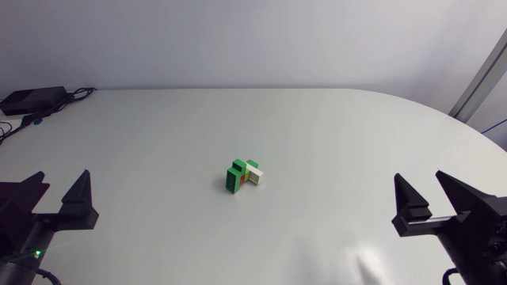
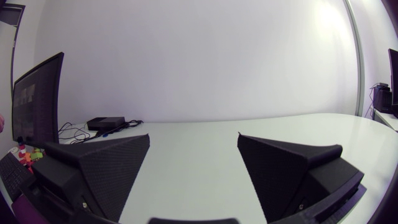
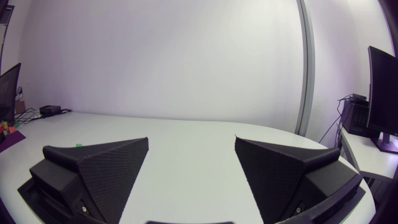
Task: Disassemble duplo
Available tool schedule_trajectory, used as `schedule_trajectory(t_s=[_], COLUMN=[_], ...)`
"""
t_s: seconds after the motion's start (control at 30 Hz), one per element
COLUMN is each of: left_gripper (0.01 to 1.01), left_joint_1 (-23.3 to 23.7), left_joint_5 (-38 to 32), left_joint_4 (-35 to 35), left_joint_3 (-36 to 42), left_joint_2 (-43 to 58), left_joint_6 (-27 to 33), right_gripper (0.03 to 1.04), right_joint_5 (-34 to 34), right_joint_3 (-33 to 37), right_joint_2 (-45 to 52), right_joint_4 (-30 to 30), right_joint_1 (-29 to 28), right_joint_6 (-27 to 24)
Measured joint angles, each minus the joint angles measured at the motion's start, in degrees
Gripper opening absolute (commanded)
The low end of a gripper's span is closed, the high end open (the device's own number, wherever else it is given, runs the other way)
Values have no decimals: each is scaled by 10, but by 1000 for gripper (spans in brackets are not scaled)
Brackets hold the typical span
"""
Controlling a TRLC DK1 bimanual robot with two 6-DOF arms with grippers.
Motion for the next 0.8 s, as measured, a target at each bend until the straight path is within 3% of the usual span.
schedule_trajectory(t_s=[0.47, 0.6, 0.8], left_gripper=[974, 972, 939], left_joint_1=[0, 0, 0], left_joint_5=[0, 2, 2], left_joint_4=[-1, -36, -88], left_joint_3=[0, 15, 85], left_joint_2=[0, 0, 37], left_joint_6=[0, 0, 0], right_gripper=[998, 998, 998], right_joint_5=[0, 0, 0], right_joint_3=[0, 1, 40], right_joint_2=[0, 0, 0], right_joint_4=[0, -3, -77], right_joint_1=[1, 1, 10], right_joint_6=[0, 0, 0])
